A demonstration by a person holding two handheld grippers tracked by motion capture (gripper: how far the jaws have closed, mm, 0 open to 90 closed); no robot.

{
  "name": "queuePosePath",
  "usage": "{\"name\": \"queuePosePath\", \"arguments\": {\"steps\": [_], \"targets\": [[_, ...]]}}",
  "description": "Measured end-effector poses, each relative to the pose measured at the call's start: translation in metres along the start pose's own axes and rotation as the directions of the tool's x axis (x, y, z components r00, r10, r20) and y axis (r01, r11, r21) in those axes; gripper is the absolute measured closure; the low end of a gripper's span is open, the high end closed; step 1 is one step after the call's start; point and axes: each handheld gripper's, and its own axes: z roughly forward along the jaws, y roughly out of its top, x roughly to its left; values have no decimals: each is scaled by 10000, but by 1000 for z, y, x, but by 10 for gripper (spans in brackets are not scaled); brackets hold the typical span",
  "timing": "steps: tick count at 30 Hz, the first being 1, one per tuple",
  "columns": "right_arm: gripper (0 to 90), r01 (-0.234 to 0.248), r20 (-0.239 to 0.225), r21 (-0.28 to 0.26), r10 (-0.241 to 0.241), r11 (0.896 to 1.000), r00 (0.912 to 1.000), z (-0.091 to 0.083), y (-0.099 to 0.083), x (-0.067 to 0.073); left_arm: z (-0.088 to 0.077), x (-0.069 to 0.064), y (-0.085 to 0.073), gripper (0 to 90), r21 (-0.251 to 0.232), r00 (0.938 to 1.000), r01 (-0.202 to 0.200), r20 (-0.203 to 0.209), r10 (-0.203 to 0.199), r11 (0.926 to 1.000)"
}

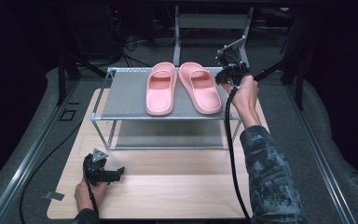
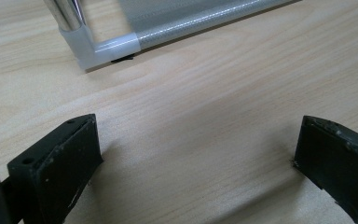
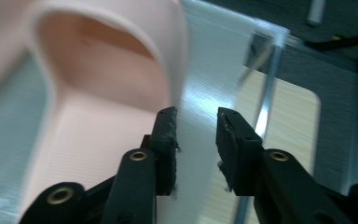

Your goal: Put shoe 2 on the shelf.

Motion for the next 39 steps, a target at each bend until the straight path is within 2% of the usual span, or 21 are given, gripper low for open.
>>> {"name": "queuePosePath", "arguments": {"steps": [1, 3, 6, 10, 11, 14, 22, 27, 34, 36, 39], "targets": [[718, 91, 252, 119, -94, 9999, 9996, 2, -2, -2, 0, 0, 0, 1, -20, 10000, 24, -4, -24, 10000], [759, 60, 322, 443, -74, 9990, 9995, 8, -6, -6, 0, 0, 0, 1, -2, 10000, 3, -3, -3, 10000], [831, 181, 203, 779, -197, 9968, 9996, 15, -10, -8, 0, 0, 0, 1, -2, 10000, 3, 0, -3, 10000], [889, 349, -243, 1082, -324, 9935, 9992, 24, -15, -5, 0, 0, 0, 1, 3, 10000, 6, -3, -6, 10000], [900, 324, -526, 1151, -264, 9928, 9983, 25, -16, -4, 0, 0, 0, 1, 7, 10000, 3, -3, -3, 10000], [900, 498, -484, 1081, -448, 9929, 9978, 29, -18, 5, 0, 0, 0, 1, -5, 10000, 18, -5, -18, 10000], [900, 390, -1210, 746, -298, 9964, 9922, 29, -20, 15, 0, 0, 0, 1, 2, 10000, 22, 0, -22, 10000], [900, 566, -1339, 606, -480, 9966, 9898, 33, -18, 25, 0, 0, 0, 1, 7, 10000, 0, -1, 0, 10000], [900, 653, -647, 244, -636, 9976, 9959, 48, -9, 26, 0, 0, 0, 1, -12, 10000, 28, 6, -28, 10000], [900, 596, -583, 184, -584, 9981, 9966, 50, -7, 26, 0, 0, 0, 1, -7, 10000, 3, 2, -3, 10000], [900, 518, -893, 172, -501, 9985, 9947, 50, -6, 27, 0, 0, 0, 1, -11, 10000, 24, 9, -24, 10000]]}}
